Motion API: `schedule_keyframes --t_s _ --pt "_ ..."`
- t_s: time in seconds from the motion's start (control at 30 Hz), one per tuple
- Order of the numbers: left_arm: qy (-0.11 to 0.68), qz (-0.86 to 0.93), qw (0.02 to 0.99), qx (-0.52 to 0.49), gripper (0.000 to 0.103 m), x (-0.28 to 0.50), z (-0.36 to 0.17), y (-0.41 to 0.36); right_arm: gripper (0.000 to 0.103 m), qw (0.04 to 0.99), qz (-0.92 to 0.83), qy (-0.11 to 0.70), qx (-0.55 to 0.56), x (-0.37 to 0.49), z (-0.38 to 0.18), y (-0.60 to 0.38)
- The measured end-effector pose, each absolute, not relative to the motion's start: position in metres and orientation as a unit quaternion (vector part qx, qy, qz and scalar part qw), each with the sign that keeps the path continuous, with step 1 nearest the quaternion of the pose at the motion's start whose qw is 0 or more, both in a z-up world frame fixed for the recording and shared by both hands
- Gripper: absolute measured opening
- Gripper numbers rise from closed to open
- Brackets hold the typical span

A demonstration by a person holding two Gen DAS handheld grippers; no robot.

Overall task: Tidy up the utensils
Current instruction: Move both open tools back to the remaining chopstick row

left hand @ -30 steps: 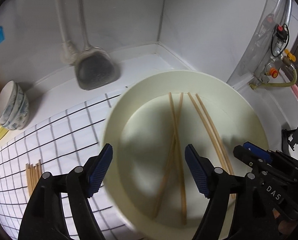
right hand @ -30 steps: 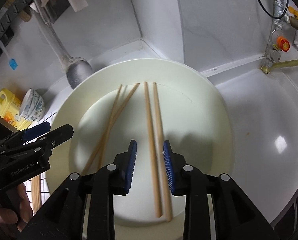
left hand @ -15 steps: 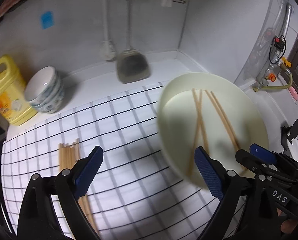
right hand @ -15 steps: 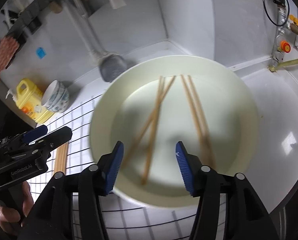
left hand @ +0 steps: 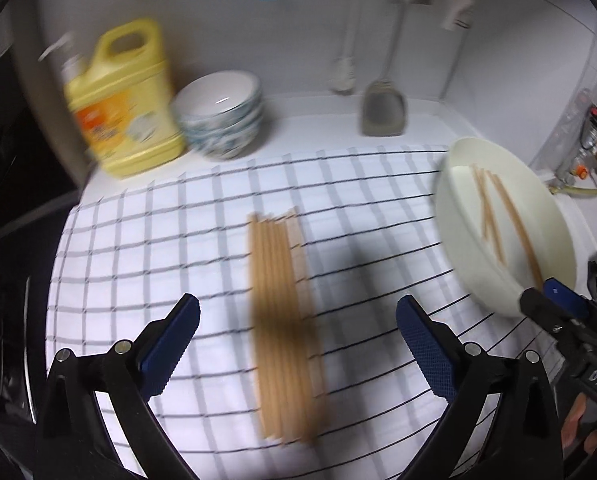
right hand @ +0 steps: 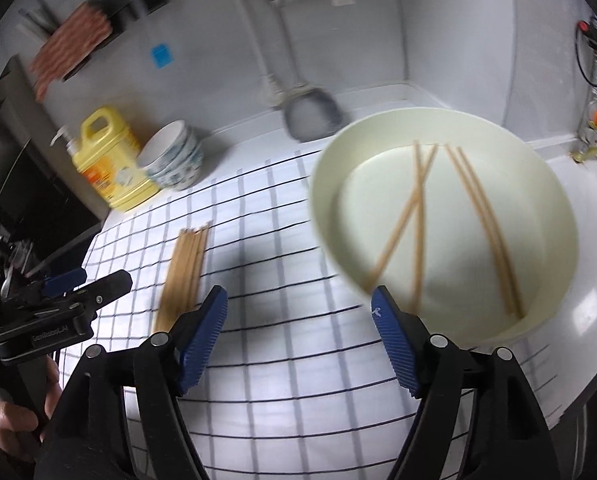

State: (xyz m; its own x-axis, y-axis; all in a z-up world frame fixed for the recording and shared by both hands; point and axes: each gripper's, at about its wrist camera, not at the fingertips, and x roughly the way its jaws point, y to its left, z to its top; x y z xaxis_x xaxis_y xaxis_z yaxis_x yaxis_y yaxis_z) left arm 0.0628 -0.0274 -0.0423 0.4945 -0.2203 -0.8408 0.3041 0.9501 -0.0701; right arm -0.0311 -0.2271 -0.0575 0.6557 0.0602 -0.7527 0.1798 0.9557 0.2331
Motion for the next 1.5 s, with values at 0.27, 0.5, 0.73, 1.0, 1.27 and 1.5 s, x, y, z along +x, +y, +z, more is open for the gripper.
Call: schedule_keyframes --t_s 0.27,0.5,0.73,1.0,1.27,1.5 --pt "0.480 -0.106 0.870 0.039 0.097 0.050 -0.072 0.042 0.071 0.897 -0.017 0.424 0.123 -0.035 -0.079 -0.170" --pt "0.481 -0.094 0.871 0.029 0.097 0.050 -0.094 0.074 0.071 0.888 -0.013 0.446 0.108 -0.020 -0.115 -0.133" --pt "0.492 -0.092 0.865 0.018 0.097 0.058 -0.113 0.080 0.071 0.884 -0.009 0.459 0.090 0.002 -0.138 -0.118" --pt "0.490 -0.086 0.867 0.028 0.097 0.067 -0.123 0.075 0.071 0.889 -0.021 0.454 0.059 0.020 -0.153 -0.105" --pt "0.484 -0.084 0.870 0.031 0.097 0.076 -0.122 0.075 0.071 0.888 -0.028 0.458 0.028 0.031 -0.160 -0.100" --pt "0.486 -0.086 0.869 0.031 0.097 0.077 -0.124 0.073 0.071 0.885 -0.025 0.465 0.009 0.032 -0.166 -0.097"
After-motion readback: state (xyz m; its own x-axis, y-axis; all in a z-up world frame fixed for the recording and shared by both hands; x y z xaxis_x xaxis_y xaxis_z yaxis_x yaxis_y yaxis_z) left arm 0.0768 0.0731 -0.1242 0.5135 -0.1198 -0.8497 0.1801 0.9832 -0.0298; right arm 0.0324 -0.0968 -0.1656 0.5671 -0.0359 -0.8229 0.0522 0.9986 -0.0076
